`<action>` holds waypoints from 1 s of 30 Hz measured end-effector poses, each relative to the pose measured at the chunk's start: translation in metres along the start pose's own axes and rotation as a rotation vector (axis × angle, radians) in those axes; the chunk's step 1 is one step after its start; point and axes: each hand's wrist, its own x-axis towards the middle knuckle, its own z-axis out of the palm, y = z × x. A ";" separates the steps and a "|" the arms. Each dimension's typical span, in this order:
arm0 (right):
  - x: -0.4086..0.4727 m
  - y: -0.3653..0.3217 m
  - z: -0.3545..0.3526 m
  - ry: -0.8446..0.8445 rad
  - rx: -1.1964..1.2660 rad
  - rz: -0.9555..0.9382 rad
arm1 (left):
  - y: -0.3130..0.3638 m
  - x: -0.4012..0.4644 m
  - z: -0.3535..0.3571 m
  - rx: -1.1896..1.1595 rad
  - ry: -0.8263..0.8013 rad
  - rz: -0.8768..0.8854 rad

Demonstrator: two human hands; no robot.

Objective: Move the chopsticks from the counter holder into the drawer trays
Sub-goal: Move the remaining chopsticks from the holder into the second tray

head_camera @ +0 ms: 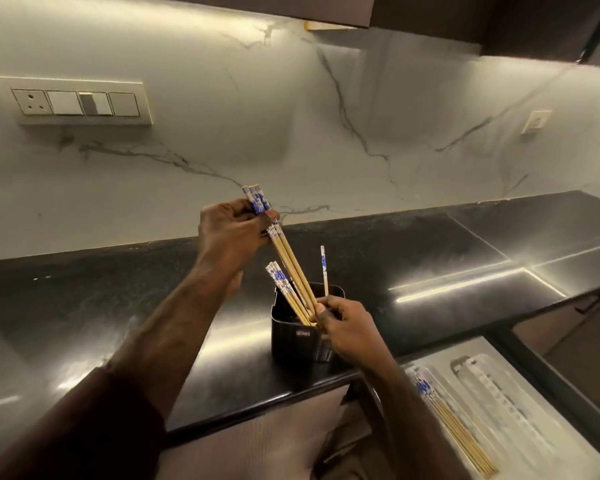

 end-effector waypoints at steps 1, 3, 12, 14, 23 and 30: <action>-0.010 0.003 0.000 -0.004 0.051 0.026 | 0.001 -0.005 -0.001 -0.001 -0.010 -0.009; -0.035 0.009 0.000 0.001 0.140 0.066 | 0.000 -0.019 -0.002 -0.008 -0.027 -0.044; -0.144 0.029 -0.062 -0.005 0.601 0.132 | -0.005 -0.088 0.058 -0.118 -0.172 -0.165; -0.168 0.036 -0.086 -0.001 0.695 0.138 | -0.006 -0.108 0.080 -0.139 -0.210 -0.174; -0.271 0.094 -0.213 0.084 0.756 0.156 | -0.029 -0.217 0.230 -0.204 -0.337 -0.210; -0.338 0.155 -0.315 0.247 0.783 0.243 | -0.070 -0.316 0.357 -0.203 -0.480 -0.372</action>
